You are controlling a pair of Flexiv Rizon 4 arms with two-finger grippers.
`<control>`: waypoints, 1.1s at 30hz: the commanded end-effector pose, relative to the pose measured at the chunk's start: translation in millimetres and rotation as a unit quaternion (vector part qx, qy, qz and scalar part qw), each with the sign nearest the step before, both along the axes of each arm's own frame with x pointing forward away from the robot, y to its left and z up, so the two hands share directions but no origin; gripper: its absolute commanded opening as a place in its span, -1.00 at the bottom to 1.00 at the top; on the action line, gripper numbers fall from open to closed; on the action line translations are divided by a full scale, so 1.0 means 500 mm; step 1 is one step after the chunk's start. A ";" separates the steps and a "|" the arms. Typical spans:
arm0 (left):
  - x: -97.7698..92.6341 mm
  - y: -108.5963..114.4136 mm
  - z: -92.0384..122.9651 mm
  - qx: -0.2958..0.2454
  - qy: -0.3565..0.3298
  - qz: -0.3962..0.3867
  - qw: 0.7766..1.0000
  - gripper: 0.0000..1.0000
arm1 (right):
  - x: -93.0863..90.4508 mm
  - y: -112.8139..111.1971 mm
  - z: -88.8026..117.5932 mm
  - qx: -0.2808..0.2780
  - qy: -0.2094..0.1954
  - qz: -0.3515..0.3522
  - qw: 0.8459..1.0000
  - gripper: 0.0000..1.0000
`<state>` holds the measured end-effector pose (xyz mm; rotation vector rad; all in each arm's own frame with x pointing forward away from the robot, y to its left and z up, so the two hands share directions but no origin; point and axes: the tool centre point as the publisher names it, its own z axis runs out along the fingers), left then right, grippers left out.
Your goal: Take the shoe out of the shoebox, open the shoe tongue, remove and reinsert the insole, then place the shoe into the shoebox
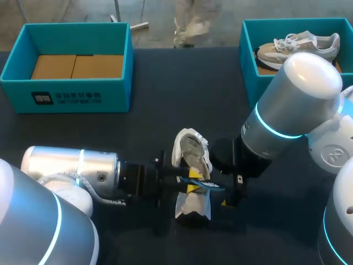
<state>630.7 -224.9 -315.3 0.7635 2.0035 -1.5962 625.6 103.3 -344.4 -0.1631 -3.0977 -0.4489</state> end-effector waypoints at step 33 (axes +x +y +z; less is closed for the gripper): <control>0.041 0.030 -0.053 0.035 -0.024 -0.008 0.999 -1.00 | -0.002 0.002 -0.002 -0.001 -0.001 -0.001 1.000 1.00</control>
